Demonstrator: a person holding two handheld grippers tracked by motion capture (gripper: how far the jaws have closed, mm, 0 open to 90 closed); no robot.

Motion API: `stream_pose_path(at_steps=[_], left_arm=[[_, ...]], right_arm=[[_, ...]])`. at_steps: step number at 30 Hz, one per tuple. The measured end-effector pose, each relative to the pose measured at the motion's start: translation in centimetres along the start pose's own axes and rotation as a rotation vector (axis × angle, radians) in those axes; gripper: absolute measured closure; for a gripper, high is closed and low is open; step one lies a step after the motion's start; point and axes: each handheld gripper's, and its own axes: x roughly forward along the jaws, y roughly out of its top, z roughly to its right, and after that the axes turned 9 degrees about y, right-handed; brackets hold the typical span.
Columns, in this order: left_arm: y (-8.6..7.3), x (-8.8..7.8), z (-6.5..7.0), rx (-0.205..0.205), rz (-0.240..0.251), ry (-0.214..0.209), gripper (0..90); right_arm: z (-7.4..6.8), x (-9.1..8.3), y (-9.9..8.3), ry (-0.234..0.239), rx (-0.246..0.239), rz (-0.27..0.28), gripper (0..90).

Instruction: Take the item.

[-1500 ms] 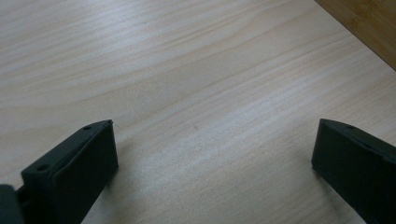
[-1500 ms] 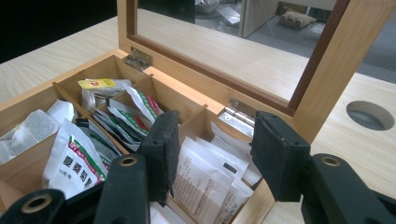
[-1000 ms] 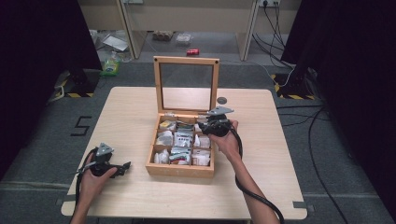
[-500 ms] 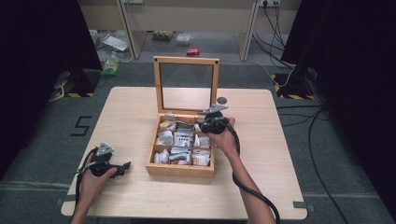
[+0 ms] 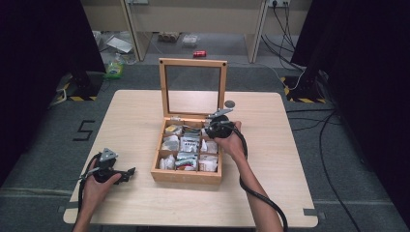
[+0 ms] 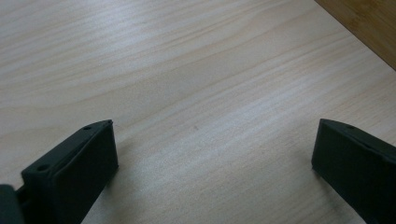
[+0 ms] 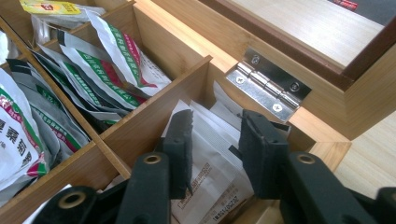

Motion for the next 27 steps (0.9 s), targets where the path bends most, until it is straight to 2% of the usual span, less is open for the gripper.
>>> stream_pose_path(at_steps=[3, 7, 19, 27], left_arm=[[0.0, 0.0, 0.0, 0.0, 0.0, 0.0, 0.0], [0.0, 0.0, 0.0, 0.0, 0.0, 0.0, 0.0], [0.0, 0.0, 0.0, 0.0, 0.0, 0.0, 0.0], [0.0, 0.0, 0.0, 0.0, 0.0, 0.0, 0.0]], right_arm=[[0.0, -0.1, -0.1, 0.007, 0.005, -0.008, 76.1], [0.0, -0.6, -0.2, 0.012, -0.007, 0.014, 85.6], [-0.6, -1.1, 0.1, -0.001, -0.047, 0.021, 89.1], [-1.0, -2.3, 1.0, -0.015, -0.076, 0.053, 89.5]])
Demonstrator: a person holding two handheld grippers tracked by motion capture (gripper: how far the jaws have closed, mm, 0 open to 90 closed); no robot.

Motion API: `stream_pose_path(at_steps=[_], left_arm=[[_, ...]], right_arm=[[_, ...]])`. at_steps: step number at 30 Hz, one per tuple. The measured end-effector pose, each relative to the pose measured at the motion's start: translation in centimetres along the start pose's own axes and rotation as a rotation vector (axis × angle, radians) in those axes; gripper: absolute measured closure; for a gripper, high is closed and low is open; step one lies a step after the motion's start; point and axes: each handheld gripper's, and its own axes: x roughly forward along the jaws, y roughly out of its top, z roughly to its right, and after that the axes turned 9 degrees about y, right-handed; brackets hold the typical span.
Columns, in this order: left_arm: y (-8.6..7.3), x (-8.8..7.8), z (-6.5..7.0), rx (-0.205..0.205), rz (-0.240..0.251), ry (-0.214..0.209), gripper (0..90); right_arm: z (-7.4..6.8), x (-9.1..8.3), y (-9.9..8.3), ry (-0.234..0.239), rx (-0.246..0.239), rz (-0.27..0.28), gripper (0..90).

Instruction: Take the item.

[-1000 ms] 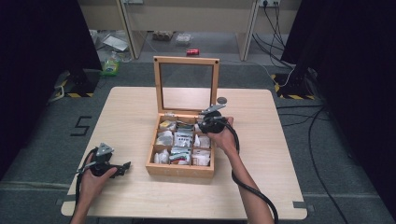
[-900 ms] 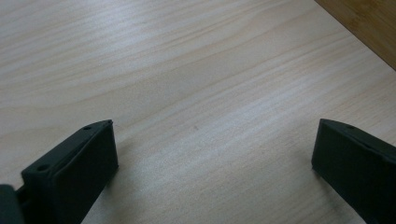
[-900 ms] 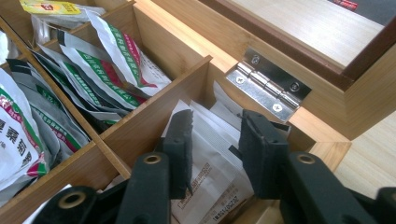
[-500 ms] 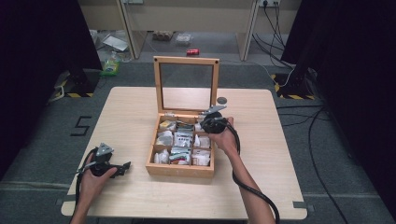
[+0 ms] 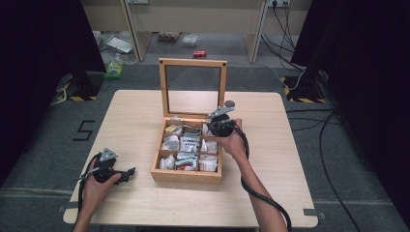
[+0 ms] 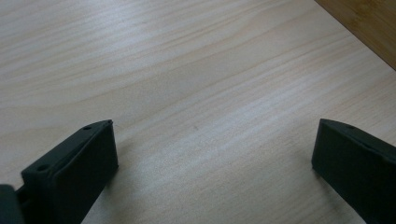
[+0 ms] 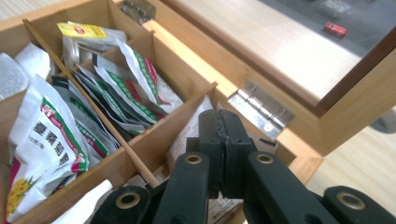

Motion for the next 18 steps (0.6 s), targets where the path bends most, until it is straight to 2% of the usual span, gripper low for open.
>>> stream_pose_path(at_steps=[4, 8, 10, 11, 18], left_arm=[[0.0, 0.0, 0.0, 0.0, 0.0, 0.0, 0.0], [0.0, 0.0, 0.0, 0.0, 0.0, 0.0, 0.0], [0.0, 0.0, 0.0, 0.0, 0.0, 0.0, 0.0], [0.0, 0.0, 0.0, 0.0, 0.0, 0.0, 0.0], [0.0, 0.0, 0.0, -0.001, 0.0, 0.0, 0.0]], right_arm=[[-0.2, -0.9, 0.5, -0.002, -0.022, 0.017, 89.7], [-0.4, -1.8, 1.0, -0.007, -0.023, 0.042, 89.8], [-0.3, -2.2, 1.2, -0.016, -0.044, 0.048, 89.8], [-0.3, -2.4, 1.3, -0.018, -0.03, 0.049, 89.8], [-0.2, -3.8, 1.6, -0.022, -0.029, 0.092, 89.9]])
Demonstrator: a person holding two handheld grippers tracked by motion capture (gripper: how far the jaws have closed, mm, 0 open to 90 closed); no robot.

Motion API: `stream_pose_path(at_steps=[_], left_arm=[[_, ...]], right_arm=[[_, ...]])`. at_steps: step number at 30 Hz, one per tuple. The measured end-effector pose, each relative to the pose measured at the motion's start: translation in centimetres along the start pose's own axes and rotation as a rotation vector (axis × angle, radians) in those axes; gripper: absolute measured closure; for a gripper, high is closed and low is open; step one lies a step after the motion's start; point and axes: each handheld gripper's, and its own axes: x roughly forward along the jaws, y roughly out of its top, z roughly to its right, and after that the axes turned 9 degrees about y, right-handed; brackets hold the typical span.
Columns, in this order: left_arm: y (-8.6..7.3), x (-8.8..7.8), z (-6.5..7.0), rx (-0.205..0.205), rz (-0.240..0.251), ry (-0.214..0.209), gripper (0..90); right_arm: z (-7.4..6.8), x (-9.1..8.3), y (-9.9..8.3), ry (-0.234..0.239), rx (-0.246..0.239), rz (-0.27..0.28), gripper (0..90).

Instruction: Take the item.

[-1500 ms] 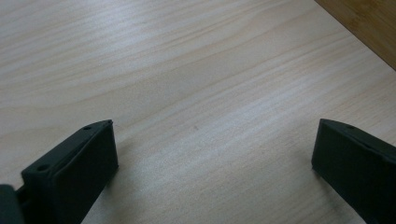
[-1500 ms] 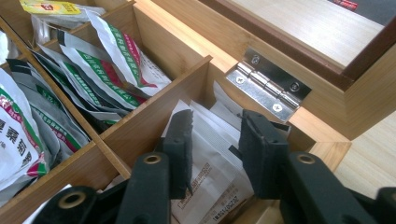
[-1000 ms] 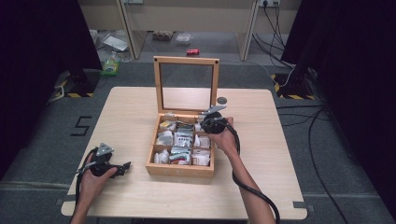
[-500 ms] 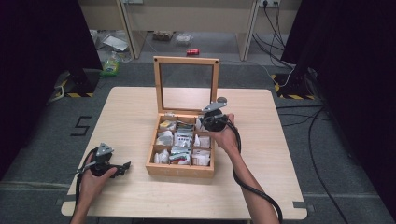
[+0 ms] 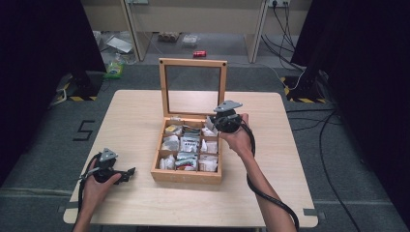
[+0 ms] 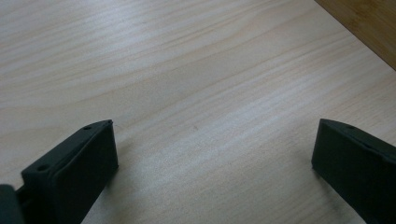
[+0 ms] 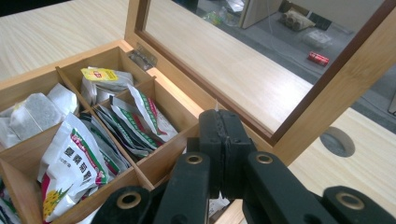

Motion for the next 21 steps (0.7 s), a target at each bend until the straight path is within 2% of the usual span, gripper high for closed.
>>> stream_pose_path(at_steps=[13, 21], left_arm=[[0.0, 0.0, 0.0, 0.0, 0.0, 0.0, 0.0], [0.0, 0.0, 0.0, 0.001, 0.0, 0.0, 0.0]], right_arm=[[0.5, -3.1, 1.1, -0.004, 0.016, 0.076, 89.9], [1.1, -4.8, 0.6, -0.03, 0.021, 0.087, 89.9]])
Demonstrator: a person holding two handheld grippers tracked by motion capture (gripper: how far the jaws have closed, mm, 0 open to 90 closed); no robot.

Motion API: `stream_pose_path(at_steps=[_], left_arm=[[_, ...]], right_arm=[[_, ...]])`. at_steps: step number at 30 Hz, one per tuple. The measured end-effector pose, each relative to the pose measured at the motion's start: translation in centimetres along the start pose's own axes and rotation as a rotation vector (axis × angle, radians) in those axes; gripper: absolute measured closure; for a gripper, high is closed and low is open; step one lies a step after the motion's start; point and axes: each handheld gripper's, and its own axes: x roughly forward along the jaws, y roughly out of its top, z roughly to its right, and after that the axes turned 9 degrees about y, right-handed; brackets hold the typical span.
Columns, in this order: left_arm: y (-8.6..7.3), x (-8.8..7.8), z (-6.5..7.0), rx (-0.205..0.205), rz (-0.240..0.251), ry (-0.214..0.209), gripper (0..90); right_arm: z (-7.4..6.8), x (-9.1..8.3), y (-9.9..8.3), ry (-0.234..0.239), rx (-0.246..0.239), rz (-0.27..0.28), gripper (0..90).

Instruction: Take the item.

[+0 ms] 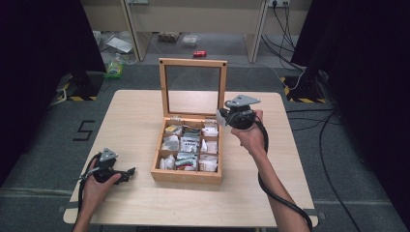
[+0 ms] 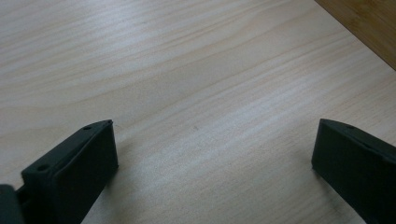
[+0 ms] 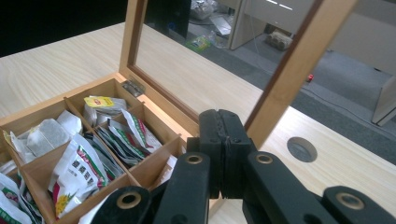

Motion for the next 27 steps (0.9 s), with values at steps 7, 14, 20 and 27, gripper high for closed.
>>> stream_pose_path(at_steps=[7, 14, 20, 27], left_arm=[[0.0, 0.0, 0.0, 0.0, 0.0, 0.0, 0.0], [0.0, 0.0, 0.0, 0.0, 0.0, 0.0, 0.0], [0.0, 0.0, 0.0, 0.0, 0.0, 0.0, 0.0], [0.0, 0.0, 0.0, 0.0, 0.0, 0.0, 0.0]], right_arm=[[1.0, -0.9, -1.1, -0.02, 0.019, -0.003, 89.8], [2.0, -1.6, -2.8, -0.041, 0.044, -0.004, 89.8], [2.6, -1.9, -4.8, -0.047, 0.07, -0.007, 89.8], [2.9, -1.9, -7.3, -0.047, 0.109, 0.003, 89.7]])
